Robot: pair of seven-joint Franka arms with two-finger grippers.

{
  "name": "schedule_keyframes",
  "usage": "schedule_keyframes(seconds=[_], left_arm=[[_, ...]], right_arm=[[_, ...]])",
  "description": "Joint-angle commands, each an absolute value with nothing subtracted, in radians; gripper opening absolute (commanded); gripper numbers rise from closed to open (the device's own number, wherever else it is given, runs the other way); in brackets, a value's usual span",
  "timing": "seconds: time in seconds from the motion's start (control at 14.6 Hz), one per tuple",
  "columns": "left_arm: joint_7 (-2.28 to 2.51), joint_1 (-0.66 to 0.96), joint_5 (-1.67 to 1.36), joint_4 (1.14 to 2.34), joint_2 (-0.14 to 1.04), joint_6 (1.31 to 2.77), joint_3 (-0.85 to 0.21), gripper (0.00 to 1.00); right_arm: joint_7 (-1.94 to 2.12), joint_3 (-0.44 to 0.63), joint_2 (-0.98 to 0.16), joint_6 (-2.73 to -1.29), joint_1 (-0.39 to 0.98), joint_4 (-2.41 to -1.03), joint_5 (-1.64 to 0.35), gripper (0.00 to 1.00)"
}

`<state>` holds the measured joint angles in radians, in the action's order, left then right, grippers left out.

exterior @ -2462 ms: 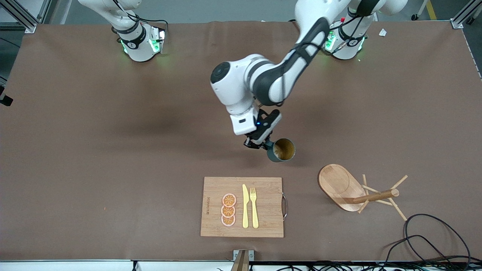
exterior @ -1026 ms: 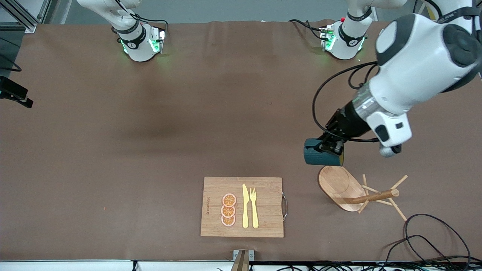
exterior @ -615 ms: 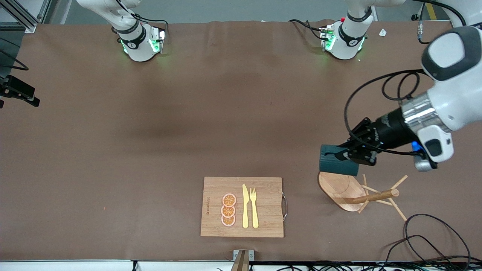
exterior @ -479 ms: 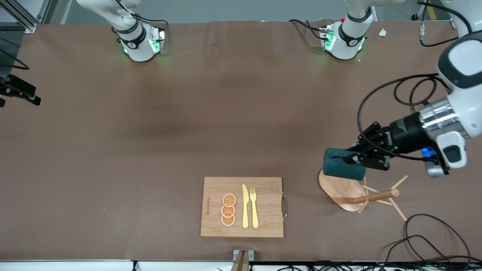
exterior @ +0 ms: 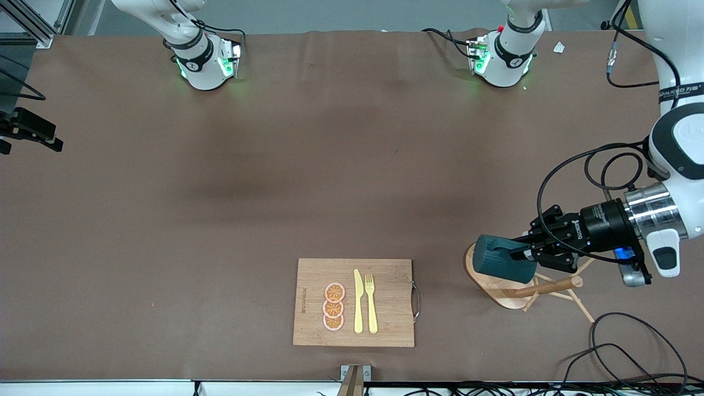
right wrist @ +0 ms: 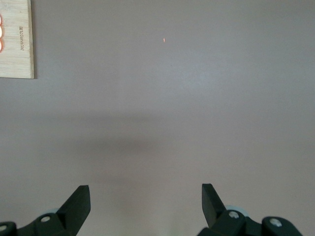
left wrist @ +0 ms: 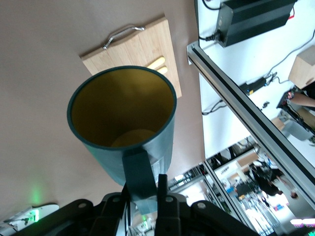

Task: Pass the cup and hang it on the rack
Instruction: 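Hook the mug handle onto a rack peg with the left gripper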

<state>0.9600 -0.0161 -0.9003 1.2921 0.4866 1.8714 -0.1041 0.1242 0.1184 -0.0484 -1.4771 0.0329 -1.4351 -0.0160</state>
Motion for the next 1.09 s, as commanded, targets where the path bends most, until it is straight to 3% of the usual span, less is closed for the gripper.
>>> schedule_keyframes(seconds=[0.0,1.03], left_arm=[[0.930,-0.054,-0.980,1.287,0.526,1.838,-0.112,0.00],[0.876,-0.147,-1.026,1.285,0.649,1.746,-0.109,0.00]], right_arm=[[0.118,0.120,-0.044,-1.476,0.037,-1.433,-0.012,1.00],[0.115,0.120,-0.044,-1.470,0.035,-1.433,-0.015,1.00]])
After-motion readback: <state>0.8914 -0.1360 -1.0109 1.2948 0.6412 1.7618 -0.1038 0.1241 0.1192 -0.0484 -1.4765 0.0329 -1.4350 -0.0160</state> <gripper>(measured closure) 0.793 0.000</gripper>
